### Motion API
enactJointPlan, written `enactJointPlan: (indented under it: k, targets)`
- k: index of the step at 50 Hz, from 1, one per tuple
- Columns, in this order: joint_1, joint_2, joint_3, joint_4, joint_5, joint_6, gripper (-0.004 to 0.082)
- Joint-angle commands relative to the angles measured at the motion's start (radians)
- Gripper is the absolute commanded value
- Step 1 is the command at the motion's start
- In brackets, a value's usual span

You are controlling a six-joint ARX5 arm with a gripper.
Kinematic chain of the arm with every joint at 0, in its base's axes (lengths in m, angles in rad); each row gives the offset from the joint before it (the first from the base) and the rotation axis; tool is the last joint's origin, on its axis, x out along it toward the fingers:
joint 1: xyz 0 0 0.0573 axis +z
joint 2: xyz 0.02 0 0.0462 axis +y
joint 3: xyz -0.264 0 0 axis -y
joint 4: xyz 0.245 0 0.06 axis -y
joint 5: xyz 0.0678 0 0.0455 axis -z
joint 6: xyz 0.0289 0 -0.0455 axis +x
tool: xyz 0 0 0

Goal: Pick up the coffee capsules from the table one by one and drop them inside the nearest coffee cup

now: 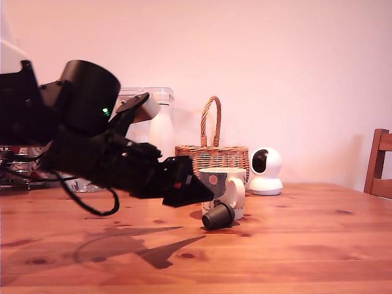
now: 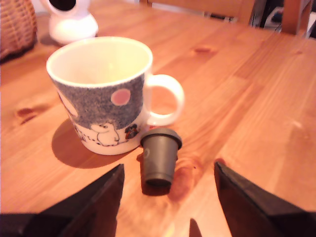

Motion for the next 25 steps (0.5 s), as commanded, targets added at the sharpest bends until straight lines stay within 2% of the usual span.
enactJointPlan:
  k: [1, 25]
  targets:
    - [-0.005, 0.035, 0.017, -0.007, 0.000, -0.002, 0.0520]
    - [-0.020, 0.121, 0.183, -0.219, -0.007, -0.008, 0.0518]
